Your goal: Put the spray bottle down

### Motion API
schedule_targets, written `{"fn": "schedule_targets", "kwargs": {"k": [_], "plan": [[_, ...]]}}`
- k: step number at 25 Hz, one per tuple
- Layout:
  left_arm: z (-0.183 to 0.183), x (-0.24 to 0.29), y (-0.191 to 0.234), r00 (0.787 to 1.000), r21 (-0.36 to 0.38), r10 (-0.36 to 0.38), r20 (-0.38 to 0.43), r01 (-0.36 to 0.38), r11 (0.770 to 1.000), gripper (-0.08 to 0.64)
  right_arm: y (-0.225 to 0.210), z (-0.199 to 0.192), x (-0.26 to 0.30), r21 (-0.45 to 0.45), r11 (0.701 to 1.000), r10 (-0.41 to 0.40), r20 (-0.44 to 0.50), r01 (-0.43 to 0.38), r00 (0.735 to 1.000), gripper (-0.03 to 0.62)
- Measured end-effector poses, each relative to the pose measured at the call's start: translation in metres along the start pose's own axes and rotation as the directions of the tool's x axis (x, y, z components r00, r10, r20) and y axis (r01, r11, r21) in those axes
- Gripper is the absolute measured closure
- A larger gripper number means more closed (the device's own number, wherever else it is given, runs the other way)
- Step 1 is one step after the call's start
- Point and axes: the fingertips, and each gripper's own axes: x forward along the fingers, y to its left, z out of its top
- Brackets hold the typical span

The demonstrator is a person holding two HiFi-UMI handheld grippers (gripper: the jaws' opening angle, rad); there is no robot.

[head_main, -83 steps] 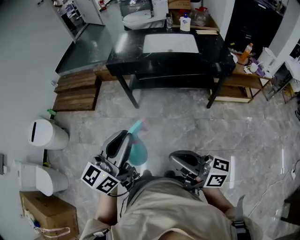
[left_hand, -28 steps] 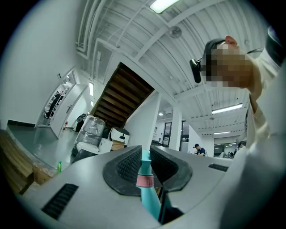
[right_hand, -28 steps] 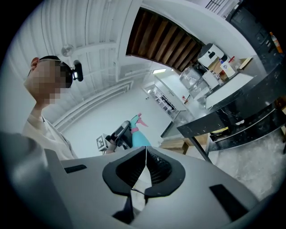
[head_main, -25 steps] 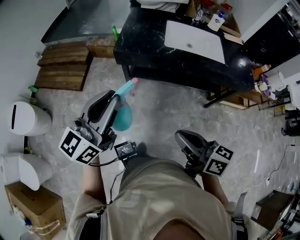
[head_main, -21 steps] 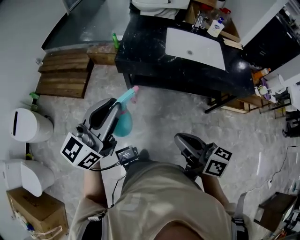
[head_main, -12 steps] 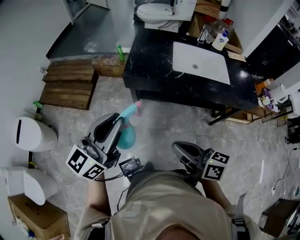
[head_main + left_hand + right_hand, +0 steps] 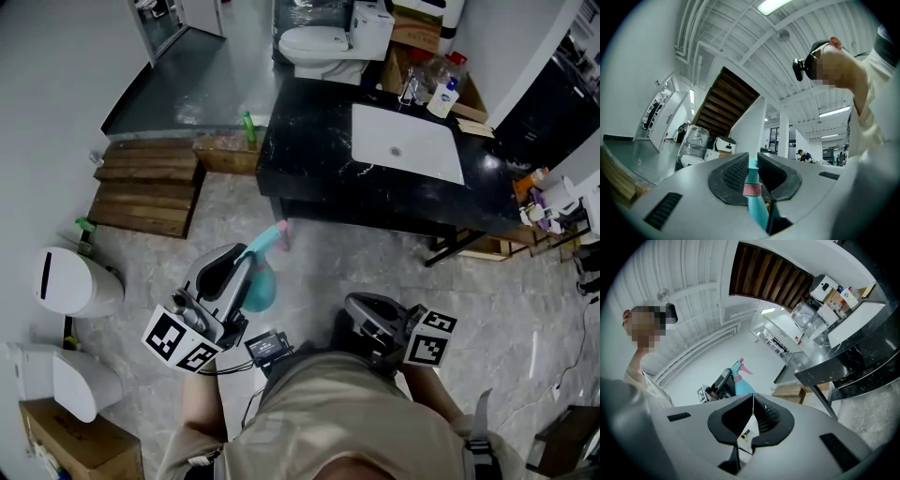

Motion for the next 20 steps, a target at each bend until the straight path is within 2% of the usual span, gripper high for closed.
{"fn": "schedule_targets", "kwargs": {"k": [5, 10, 17, 20], "plan": [[0.000, -0.002, 0.002, 1.000, -0.014, 0.018, 0.015, -0.018, 1.000, 0.500, -0.001, 0.000, 0.010, -0.019, 0.999, 0.038, -0.020, -0.039, 0.999, 0.571], [-0.006, 0.005, 0.012, 0.998, -0.078, 0.047, 0.033, -0.045, 0.996, 0.499, -0.011, 0.006, 0.014, -0.014, 0.998, 0.066, -0.033, -0.067, 0.997, 0.571], [-0.016, 0.042, 0.028, 0.998, -0.083, 0.062, 0.004, -0.061, 0.995, 0.499, -0.038, 0.028, 0.022, 0.002, 0.996, 0.088, -0.051, -0.088, 0.995, 0.571], [-0.018, 0.055, 0.037, 0.995, -0.105, 0.096, -0.005, -0.096, 0.990, 0.499, -0.046, 0.039, 0.027, 0.005, 0.994, 0.107, -0.070, -0.107, 0.992, 0.571]]}}
